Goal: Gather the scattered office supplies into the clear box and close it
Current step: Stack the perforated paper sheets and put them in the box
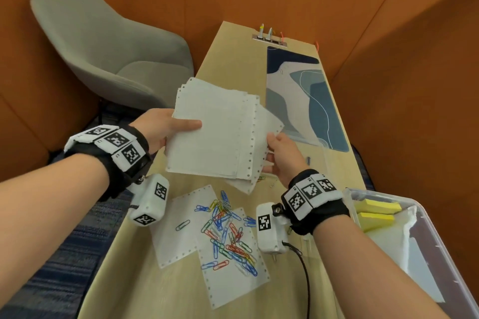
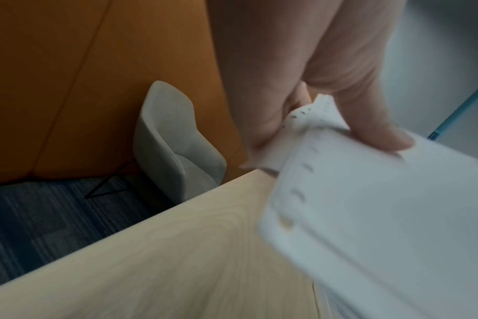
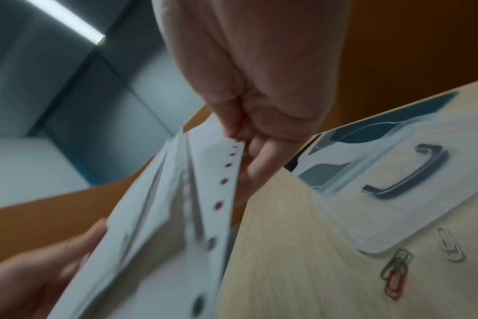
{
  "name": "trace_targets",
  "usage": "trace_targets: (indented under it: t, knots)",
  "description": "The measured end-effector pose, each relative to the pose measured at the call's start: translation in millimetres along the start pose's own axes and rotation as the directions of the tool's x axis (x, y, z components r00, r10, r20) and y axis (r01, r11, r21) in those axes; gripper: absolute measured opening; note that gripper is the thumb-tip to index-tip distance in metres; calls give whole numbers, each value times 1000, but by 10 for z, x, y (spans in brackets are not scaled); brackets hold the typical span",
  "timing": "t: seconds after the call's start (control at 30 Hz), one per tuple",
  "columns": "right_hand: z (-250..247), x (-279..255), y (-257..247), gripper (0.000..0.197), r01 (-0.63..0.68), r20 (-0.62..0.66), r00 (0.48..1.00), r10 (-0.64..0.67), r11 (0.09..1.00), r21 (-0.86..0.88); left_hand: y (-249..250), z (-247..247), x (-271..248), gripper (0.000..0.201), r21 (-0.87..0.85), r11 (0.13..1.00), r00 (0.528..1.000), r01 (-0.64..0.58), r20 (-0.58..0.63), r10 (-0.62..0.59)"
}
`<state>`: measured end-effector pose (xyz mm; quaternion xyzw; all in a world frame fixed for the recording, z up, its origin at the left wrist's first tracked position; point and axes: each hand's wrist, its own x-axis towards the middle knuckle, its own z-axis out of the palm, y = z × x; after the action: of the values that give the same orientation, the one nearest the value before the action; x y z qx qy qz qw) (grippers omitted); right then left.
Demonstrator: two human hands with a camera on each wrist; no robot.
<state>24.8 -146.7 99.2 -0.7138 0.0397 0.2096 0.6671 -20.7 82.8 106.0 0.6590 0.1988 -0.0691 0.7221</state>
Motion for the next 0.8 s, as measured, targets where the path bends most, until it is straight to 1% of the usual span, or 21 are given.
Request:
trace_targets:
  t: [0.07, 0.1, 0.17, 0.27, 0.3, 0.33, 0.37, 0.4, 0.43, 0.47, 0.5, 0.53, 0.57, 0.6, 0.63, 0.67, 0.7, 0.73, 0.77, 0.8]
  knots:
    - [96, -66, 13, 19, 5, 114, 993, 4, 997, -82, -37, 32, -17, 79, 14, 999, 993, 31, 115, -33]
    - [145, -96, 19, 21, 17, 149, 989, -1, 994, -111, -70, 56, -27, 88, 25, 999, 985, 46, 165, -49]
    - [220, -131, 38, 26, 31, 185, 983, -6, 991, -131, -152, 80, -14, 93, 33, 998, 975, 60, 214, -66]
    - [245, -155, 92, 28, -7, 181, 983, 30, 992, -127, -225, 93, -42, 91, 72, 994, 966, 86, 236, -101]
    - [230, -167, 125, 28, -35, 177, 982, 63, 987, -155, -229, 93, -74, 86, 102, 990, 963, 101, 240, -123]
    - [205, -188, 162, 29, -80, 163, 980, 116, 974, -210, -238, 82, -97, 76, 125, 985, 964, 117, 223, -143]
    - [175, -219, 204, 32, -136, 140, 972, 187, 941, -309, -243, 58, -112, 62, 135, 982, 970, 132, 188, -156]
    - [139, -257, 257, 37, -188, 106, 959, 264, 868, -459, -262, 4, -107, 51, 130, 982, 979, 137, 133, -154]
    - [95, -302, 321, 42, -215, 73, 939, 337, 739, -639, -277, -60, -106, 45, 136, 981, 987, 138, 66, -148]
    - [53, -342, 407, 46, -204, 44, 916, 399, 559, -804, -305, -128, -91, 44, 155, 978, 990, 140, 5, -143]
    - [24, -389, 501, 49, -169, 21, 891, 454, 374, -912, -321, -188, -92, 48, 183, 971, 988, 152, -38, -147]
    - [10, -434, 596, 51, -132, 0, 860, 510, 223, -966, -350, -246, -81, 52, 205, 965, 986, 166, -64, -156]
    - [5, -470, 695, 53, -106, -19, 828, 560, 123, -987, -366, -273, -104, 54, 214, 961, 983, 178, -78, -165]
    - [24, -498, 805, 53, -105, -44, 804, 593, 70, -992, -399, -293, -109, 57, 212, 959, 981, 187, -88, -172]
    - [63, -531, 920, 57, -108, -65, 791, 608, 34, -994, -420, -292, -124, 61, 210, 958, 979, 198, -96, -181]
    - [108, -559, 1032, 71, -94, -87, 799, 595, -19, -995, -453, -285, -124, 62, 213, 955, 977, 205, -105, -187]
    - [153, -588, 1128, 87, -74, -115, 824, 554, -95, -993, -478, -258, -148, 60, 209, 955, 975, 211, -109, -192]
    - [201, -598, 1206, 96, -75, -144, 858, 492, -158, -985, -523, -248, -144, 56, 201, 956, 975, 215, -107, -197]
    - [234, -580, 1278, 97, -92, -159, 893, 420, -175, -980, -561, -238, -148, 56, 197, 955, 973, 223, -105, -206]
    - [249, -548, 1330, 94, -159, -196, 908, 369, -129, -979, -596, -224, -148, 59, 202, 951, 971, 233, -98, -217]
